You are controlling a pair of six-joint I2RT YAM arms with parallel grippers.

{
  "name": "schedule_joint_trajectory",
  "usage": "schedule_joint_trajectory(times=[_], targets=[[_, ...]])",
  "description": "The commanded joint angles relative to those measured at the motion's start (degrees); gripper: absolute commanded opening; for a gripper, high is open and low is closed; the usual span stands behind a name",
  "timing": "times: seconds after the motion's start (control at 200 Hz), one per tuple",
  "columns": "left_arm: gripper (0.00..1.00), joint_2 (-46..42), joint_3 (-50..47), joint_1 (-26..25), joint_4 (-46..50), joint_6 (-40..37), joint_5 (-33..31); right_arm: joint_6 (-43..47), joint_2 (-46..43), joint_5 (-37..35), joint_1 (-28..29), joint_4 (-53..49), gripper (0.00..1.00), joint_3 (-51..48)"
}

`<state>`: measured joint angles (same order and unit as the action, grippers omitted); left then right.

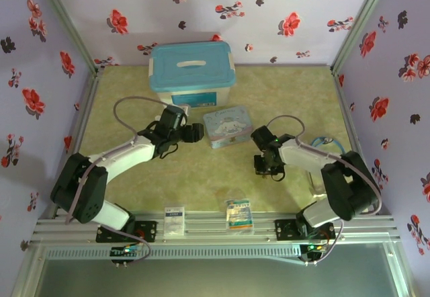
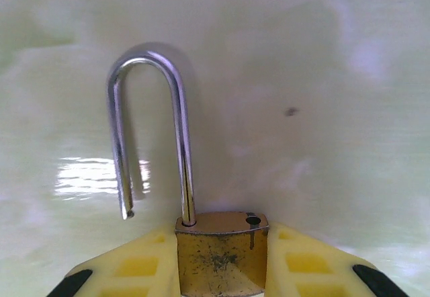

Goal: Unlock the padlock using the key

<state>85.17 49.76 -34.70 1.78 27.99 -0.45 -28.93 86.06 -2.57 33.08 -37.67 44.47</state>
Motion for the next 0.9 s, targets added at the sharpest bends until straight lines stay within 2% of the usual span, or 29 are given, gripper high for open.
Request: schedule_joint_trajectory(times=[0.0, 0.09, 0.165, 0.27, 0.34, 0.385, 0.42, 0.47, 0.515, 0.575, 0.635, 0.705, 0.805, 0.895], targets=[[0.74, -0.07, -0.56, 0.4, 0.0, 0.52, -0.38, 1.46, 4.77, -12.92, 3.19, -8.01, 0.23, 3.67], [0.76, -2.49, -1.07, 0.76, 0.16, 0.38, -0.38, 0.95, 7.23, -14.81, 4.0, -8.73, 0.26, 4.82], [0.77, -4.61, -0.56, 1.27, 2.17, -0.3, -0.35, 0.22, 6.8, -13.48, 4.03, -7.83, 0.29, 4.71], [0.8, -8.29, -0.35, 3.16, 4.99, -0.57, -0.25, -0.71, 4.98, -11.06, 4.1, -6.62, 0.43, 4.48], [0.83, -11.69, -1.09, 5.17, 5.91, -0.78, -0.13, -0.68, 3.53, -9.85, 3.97, -6.07, 0.47, 5.03], [0.87, -14.14, -1.75, 6.55, 6.49, -0.99, -0.42, -0.36, 2.46, -9.96, 3.83, -5.98, 0.53, 5.76], [0.99, -16.2, -2.38, 7.84, 6.8, -1.14, -1.23, -0.11, 1.44, -9.96, 3.34, -5.78, 0.6, 6.42], [1.0, -19.08, -3.5, 9.88, 7.29, -1.47, -2.62, 0.64, -0.32, -10.17, 2.19, -4.79, 0.7, 7.22], [1.0, -21.68, -4.38, 12.39, 8.35, -1.97, -4.76, 1.33, -2.38, -11.36, 0.5, -3.22, 0.77, 7.56], [1.0, -25.13, -5.7, 16.39, 10.21, -3.06, -8.31, 2.77, -5.55, -13.43, -3.12, -0.31, 0.82, 7.74], [1.0, -28.04, -7.36, 20.37, 11.31, -5.3, -13.52, 4.48, -8.53, -14.81, -7.68, 3.57, 0.84, 7.63], [1.0, -30.17, -8.8, 25.04, 11.4, -9.09, -16.43, 6.5, -11.55, -15.76, -13.2, 8.66, 0.86, 7.14], [1.0, -30.94, -15.35, 28.14, 0.88, -16.28, -22.15, 10.41, -14.12, -19.64, -19.82, 16.81, 0.93, 5.22], [1.0, -28.82, -19.96, 30.69, -7.61, -19.64, -22.94, 13.76, -14.32, -20.18, -25.22, 24.34, 0.95, 2.44]])
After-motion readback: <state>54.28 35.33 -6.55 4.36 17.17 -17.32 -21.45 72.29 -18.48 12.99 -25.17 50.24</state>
